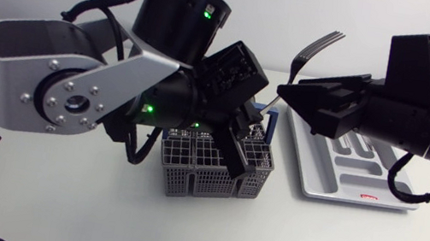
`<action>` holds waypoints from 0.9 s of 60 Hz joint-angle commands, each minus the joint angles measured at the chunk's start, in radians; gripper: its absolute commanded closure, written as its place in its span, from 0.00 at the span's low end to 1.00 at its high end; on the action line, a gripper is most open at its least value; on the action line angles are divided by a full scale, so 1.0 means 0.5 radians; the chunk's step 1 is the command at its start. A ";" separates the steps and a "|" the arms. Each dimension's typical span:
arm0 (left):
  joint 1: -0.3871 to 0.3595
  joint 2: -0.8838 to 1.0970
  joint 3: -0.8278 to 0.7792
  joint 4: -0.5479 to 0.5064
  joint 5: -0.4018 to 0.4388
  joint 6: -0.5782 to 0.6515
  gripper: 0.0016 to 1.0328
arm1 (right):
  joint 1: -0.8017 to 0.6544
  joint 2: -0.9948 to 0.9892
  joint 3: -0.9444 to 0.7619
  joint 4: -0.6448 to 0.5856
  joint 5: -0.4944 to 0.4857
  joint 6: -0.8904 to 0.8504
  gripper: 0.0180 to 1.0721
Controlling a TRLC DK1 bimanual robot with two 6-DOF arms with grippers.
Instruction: Unload the cutlery basket into the drawer organizer.
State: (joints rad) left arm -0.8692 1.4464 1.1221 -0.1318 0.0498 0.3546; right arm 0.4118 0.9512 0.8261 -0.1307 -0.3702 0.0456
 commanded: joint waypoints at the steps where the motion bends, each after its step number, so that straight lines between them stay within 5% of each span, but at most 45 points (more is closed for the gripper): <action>1: -0.010 -0.018 -0.048 0.040 -0.011 -0.040 0.90 | 0.017 0.033 0.066 0.025 -0.020 0.062 0.53; 12: -0.010 -0.021 -0.048 0.052 -0.023 -0.040 0.90 | 0.048 0.064 0.075 0.028 -0.020 0.062 0.62; 23: -0.013 -0.018 -0.057 0.070 -0.026 -0.040 0.90 | 0.063 0.079 0.075 0.043 -0.033 0.059 0.85; 54: -0.047 -0.030 -0.084 0.113 -0.090 -0.028 0.85 | 0.069 0.076 0.066 0.050 -0.036 0.050 0.89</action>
State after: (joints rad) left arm -0.8806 1.4464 1.1042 -0.0860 0.0120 0.3546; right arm 0.4461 0.9768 0.8433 -0.1181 -0.3996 0.0753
